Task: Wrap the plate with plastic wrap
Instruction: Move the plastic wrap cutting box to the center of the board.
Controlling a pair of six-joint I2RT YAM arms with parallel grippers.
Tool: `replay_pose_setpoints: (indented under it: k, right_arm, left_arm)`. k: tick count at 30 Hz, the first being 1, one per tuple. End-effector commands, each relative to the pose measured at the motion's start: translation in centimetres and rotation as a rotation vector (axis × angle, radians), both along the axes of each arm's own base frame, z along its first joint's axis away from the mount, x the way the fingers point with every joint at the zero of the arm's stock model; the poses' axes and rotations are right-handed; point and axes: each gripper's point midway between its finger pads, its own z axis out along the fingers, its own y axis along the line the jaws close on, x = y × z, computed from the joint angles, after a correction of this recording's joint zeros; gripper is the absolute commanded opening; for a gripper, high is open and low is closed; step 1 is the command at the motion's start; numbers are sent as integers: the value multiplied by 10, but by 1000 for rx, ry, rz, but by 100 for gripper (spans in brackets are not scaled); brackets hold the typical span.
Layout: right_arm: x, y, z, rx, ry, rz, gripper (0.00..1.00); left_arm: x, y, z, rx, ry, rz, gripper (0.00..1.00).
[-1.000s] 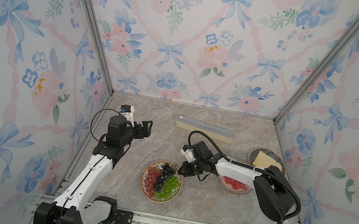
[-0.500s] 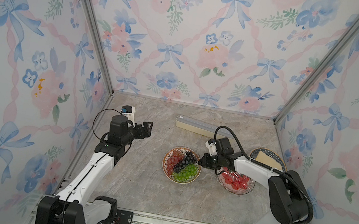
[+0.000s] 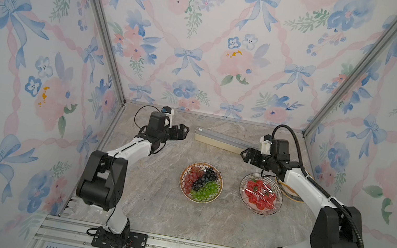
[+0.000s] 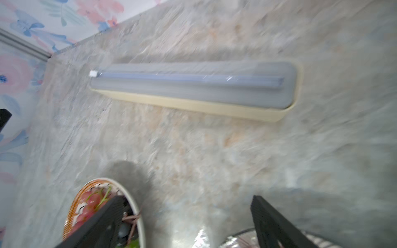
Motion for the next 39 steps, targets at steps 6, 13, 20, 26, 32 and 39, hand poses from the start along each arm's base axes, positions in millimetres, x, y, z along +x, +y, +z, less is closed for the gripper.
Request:
replay_pose_setpoints:
  k: [6,13,20,26,32,39]
  right_arm:
    - [75,-63,-34,127,39,-202,97]
    - [101,-54,-61,170,91,-211,97]
    - [113,-28,-74,207,114,-148,99]
    - [110,-3,-68,204,119,-64,96]
    - [97,29,-63,217,130,8,96]
    - [73,74,-65,233,148,72,95]
  left_arm:
    - [76,-46,-30,-71,-24,-109,97]
    - [93,-82,-71,-101,34,-181,96]
    - [99,-113,-83,-115,30,-249,94]
    - [89,-122,-89,-123,60,-279,92]
    - [67,-112,-76,-88,56,-267,92]
    - [32,-86,-76,-60,95,-239,92]
